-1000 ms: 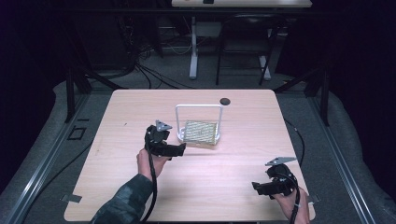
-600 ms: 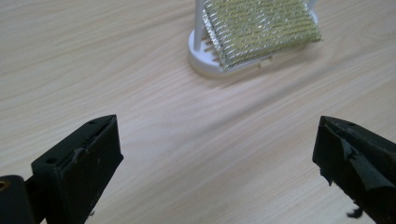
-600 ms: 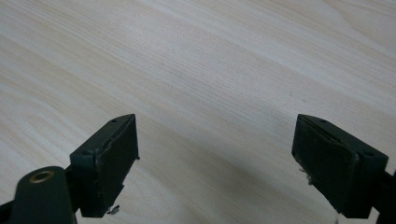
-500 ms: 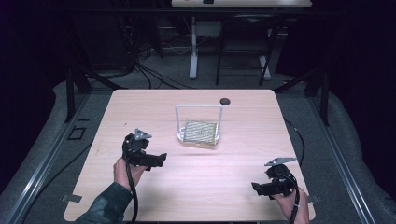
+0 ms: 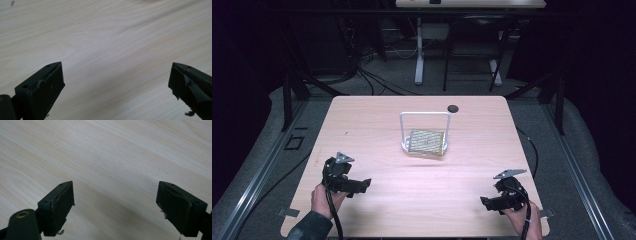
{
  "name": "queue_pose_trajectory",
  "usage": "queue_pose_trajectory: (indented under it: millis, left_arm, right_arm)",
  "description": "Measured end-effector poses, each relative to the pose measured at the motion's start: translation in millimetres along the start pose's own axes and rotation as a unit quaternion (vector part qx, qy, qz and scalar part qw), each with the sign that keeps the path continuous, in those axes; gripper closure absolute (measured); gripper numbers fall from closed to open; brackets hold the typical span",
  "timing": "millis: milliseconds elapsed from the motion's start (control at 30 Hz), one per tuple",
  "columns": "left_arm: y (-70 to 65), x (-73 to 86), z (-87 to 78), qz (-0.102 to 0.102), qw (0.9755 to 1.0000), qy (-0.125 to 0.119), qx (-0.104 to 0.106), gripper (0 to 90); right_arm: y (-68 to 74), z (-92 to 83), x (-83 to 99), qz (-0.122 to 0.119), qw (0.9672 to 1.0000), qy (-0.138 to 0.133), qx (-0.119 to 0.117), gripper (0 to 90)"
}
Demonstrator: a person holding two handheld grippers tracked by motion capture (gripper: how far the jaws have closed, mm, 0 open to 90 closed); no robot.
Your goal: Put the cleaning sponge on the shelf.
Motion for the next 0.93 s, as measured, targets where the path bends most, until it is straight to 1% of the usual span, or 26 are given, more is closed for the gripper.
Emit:
queue_pose_trajectory:
  millis: [67,100,167,233,333,400,467,600,733,933]
  left_arm:
    - [2.7,6.5,1.5,-0.002,1.0,0.003,0.0,0.1]
    - [4.7,12.2,3.2,-0.008,0.9999,0.011,0.001,0.1]
    - [5.3,17.4,4.5,-0.016,0.9997,0.019,0.006,0.2]
    - [8.0,25.1,3.9,-0.023,0.9995,0.023,0.006,0.2]
    - [11.3,30.2,4.5,-0.034,0.9992,0.019,0.011,0.2]
    - [12.9,30.7,5.6,-0.036,0.9991,0.018,0.013,0.2]
    - [12.6,31.5,8.4,-0.035,0.999,0.023,0.012,0.2]
    - [9.7,32.8,15.0,-0.031,0.9987,0.034,0.02,0.2]
    - [9.7,31.5,17.0,-0.024,0.9989,0.034,0.023,0.2]
    - [9.0,30.3,18.9,-0.022,0.999,0.031,0.025,0.1]
  right_arm:
    - [-0.2,0.0,0.7,-0.002,1.0,0.005,0.001,14.0]
    - [-0.3,0.2,0.8,-0.001,1.0,0.005,0.001,14.1]
    - [-0.1,0.4,1.1,-0.001,1.0,0.007,0.002,14.1]
    - [0.1,1.2,0.8,-0.001,1.0,0.006,0.002,14.1]
    - [0.8,2.2,0.6,-0.005,1.0,0.006,0.001,14.2]
    - [0.9,2.5,0.8,-0.007,0.9999,0.008,0.001,14.2]
    - [0.7,2.9,1.1,-0.007,0.9999,0.009,0.002,14.2]
    - [1.0,2.5,1.3,-0.008,0.9999,0.011,0.004,14.2]
    - [0.9,3.3,2.3,-0.011,0.9998,0.013,0.005,14.3]
    - [0.5,3.0,2.0,-0.01,0.9999,0.012,0.002,14.4]
Point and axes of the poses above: each handheld gripper's, and its own axes: z roughly forward along the jaws, x roughly out of its underside, y roughly to its left, the point moved 7 cm from there along z, roughly forward along the jaws, and after that the axes turned 1 degree about z, right-handed, at the moved point
